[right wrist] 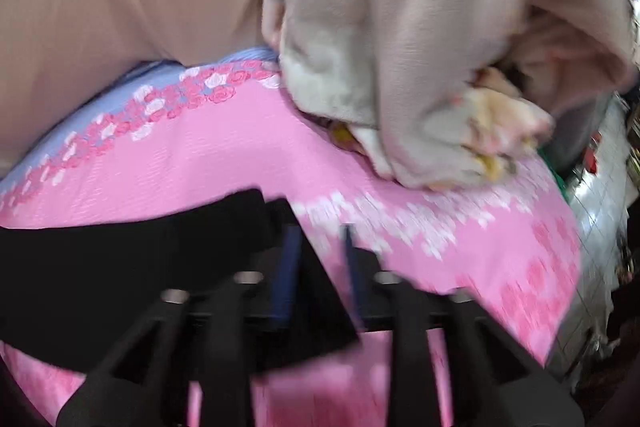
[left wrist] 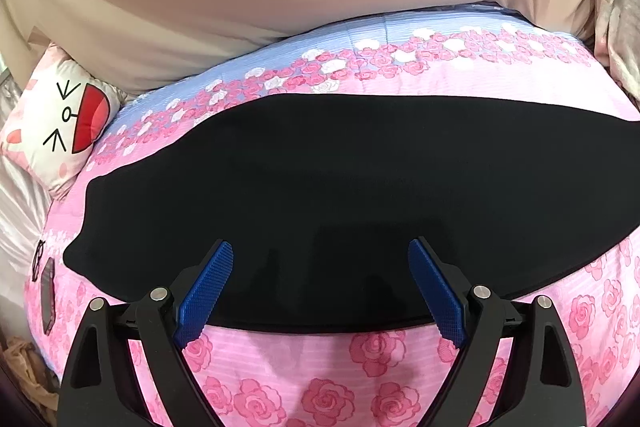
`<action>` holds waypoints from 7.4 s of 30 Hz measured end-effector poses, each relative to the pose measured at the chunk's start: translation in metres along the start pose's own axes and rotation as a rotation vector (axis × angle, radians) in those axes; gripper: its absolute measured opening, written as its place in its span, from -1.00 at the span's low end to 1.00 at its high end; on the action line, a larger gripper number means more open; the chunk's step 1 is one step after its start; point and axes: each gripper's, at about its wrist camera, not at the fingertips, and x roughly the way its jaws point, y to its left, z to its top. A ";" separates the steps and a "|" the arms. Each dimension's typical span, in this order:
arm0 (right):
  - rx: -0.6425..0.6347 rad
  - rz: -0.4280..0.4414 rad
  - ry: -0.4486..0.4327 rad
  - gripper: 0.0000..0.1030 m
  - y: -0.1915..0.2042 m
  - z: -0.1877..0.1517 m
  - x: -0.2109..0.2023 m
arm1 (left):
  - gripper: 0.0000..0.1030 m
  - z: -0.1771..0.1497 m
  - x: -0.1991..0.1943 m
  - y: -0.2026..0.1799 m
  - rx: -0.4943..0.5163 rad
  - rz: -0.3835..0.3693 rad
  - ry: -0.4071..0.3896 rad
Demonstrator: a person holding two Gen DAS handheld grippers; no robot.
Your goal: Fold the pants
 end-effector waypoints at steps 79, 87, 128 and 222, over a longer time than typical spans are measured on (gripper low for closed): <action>0.028 0.059 -0.078 0.63 0.124 -0.086 -0.078 | 0.69 -0.009 -0.011 0.052 -0.091 -0.050 -0.048; 0.202 -0.003 -0.049 0.64 0.030 -0.082 -0.060 | 0.69 -0.003 -0.012 0.032 -0.065 -0.054 -0.039; 0.123 -0.022 -0.014 0.33 -0.003 -0.035 -0.013 | 0.69 0.010 -0.001 0.014 -0.030 -0.044 -0.018; -0.715 0.521 0.091 -0.36 0.614 -0.130 -0.052 | 0.69 -0.051 0.012 0.225 -0.296 -0.018 -0.014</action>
